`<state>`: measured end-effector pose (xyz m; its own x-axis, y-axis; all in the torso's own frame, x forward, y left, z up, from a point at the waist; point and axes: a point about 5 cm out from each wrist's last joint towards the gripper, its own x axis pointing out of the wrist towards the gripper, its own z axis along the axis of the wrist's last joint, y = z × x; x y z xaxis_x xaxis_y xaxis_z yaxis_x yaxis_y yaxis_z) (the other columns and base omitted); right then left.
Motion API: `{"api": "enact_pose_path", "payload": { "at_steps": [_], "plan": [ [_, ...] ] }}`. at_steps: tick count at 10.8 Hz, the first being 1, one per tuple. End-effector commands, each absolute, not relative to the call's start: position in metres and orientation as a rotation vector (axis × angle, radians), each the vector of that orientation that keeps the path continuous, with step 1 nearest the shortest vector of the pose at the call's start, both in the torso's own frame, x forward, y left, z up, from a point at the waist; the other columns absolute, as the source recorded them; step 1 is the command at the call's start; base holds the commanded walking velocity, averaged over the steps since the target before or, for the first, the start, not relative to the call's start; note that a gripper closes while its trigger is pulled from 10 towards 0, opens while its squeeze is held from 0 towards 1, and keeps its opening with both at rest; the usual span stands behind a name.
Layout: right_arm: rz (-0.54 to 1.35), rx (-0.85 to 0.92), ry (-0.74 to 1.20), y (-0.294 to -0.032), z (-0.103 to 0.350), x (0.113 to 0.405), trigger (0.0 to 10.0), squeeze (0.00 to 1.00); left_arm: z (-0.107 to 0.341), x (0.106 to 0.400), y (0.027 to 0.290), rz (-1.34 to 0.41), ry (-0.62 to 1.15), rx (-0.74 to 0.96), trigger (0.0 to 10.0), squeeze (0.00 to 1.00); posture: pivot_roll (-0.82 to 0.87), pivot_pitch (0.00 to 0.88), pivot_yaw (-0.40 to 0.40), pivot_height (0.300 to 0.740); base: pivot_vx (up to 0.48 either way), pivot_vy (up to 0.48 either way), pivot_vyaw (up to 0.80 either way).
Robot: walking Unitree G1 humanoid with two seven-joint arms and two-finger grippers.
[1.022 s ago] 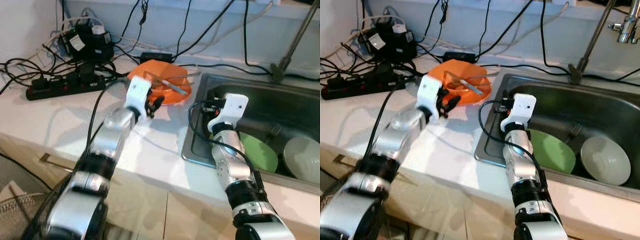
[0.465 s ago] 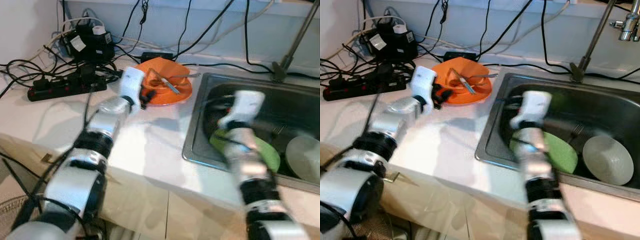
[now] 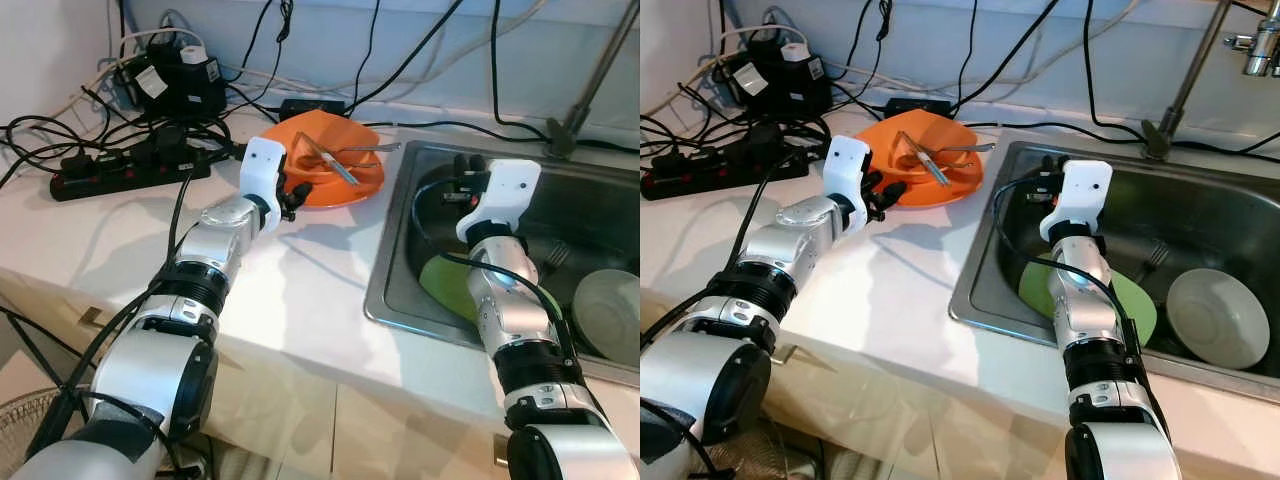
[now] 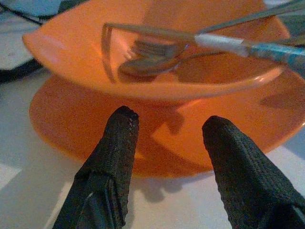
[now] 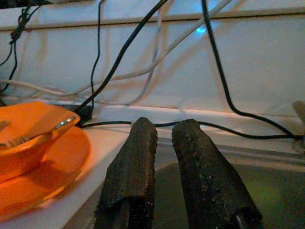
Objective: Kitchen organization
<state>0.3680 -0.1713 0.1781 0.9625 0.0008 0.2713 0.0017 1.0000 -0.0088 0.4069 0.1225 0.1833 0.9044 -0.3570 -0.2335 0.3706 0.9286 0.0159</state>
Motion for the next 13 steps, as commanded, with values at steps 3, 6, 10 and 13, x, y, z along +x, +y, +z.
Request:
{"api": "enact_pose_path", "payload": {
  "at_steps": [3, 6, 10, 13],
  "plan": [
    [0.021, -0.034, -0.283, -0.170, 0.192, 0.377, 10.0, 0.00, 0.189, 0.411, 0.126, -0.367, 0.267, 0.115, 10.0, 0.00, 0.15, 0.004, 0.040, 0.740, 0.000, 0.000, 0.00],
    [0.033, -0.012, -0.287, -0.160, 0.192, 0.377, 10.0, 0.00, 0.193, 0.413, 0.125, -0.400, 0.293, 0.113, 10.0, 0.00, 0.14, 0.011, 0.050, 0.740, 0.000, 0.000, 0.00],
    [0.019, 0.005, -0.281, -0.160, 0.185, 0.372, 10.0, 0.00, 0.179, 0.409, 0.119, -0.451, 0.357, 0.120, 10.0, 0.00, 0.11, 0.000, 0.057, 0.740, 0.000, 0.000, 0.00],
    [0.016, 0.004, -0.281, -0.161, 0.184, 0.370, 10.0, 0.00, 0.166, 0.405, 0.121, -0.447, 0.391, 0.092, 10.0, 0.00, 0.10, 0.000, 0.054, 0.740, 0.000, 0.000, 0.00]
  ]
}}
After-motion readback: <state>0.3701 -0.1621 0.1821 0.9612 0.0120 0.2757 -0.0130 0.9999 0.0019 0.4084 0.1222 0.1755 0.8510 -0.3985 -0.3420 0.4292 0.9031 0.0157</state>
